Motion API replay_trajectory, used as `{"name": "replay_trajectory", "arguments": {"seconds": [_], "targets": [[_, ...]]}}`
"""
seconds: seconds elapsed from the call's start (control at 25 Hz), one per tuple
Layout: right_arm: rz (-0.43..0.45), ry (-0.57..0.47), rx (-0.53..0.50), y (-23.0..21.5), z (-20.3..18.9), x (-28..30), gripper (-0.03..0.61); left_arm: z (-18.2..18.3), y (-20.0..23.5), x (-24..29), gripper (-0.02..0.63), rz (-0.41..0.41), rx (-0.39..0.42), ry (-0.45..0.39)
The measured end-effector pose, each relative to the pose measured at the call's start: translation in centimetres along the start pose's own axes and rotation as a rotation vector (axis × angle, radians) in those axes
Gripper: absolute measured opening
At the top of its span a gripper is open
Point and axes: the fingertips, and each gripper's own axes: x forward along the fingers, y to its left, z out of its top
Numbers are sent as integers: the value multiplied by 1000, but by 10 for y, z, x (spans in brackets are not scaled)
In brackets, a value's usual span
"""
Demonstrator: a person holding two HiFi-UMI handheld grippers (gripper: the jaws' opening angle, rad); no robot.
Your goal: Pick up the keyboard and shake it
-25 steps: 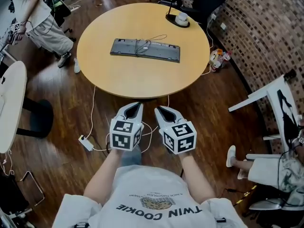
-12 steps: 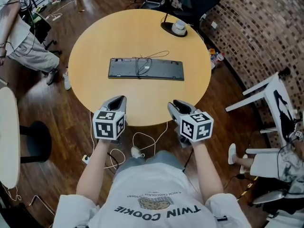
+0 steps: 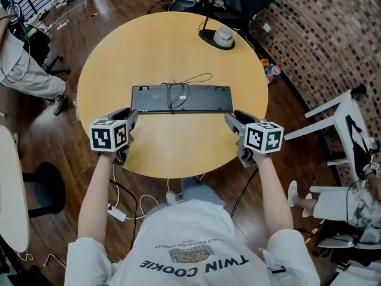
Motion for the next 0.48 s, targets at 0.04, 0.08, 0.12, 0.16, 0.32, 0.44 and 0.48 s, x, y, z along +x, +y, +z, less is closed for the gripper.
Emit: {"name": "replay_trajectory", "arguments": {"seconds": [0.04, 0.08, 0.12, 0.16, 0.32, 0.44, 0.48], "targets": [[2, 11, 7, -11, 3, 10, 167, 1, 6, 11, 120, -4, 1, 19], [5, 27, 16, -22, 6, 19, 173, 2, 11, 22, 135, -11, 2, 40], [8, 48, 24, -32, 8, 29, 179, 3, 15, 33, 150, -17, 1, 61], [14, 70, 31, -42, 9, 39, 184, 5, 21, 43, 156, -19, 0, 78], [23, 143, 78, -80, 15, 79, 189, 12, 52, 77, 167, -5, 0, 131], [25, 192, 94, -104, 14, 100, 199, 9, 69, 96, 187, -20, -29, 164], [45, 206, 98, -107, 14, 107, 216, 8, 75, 102, 195, -30, -51, 170]]}}
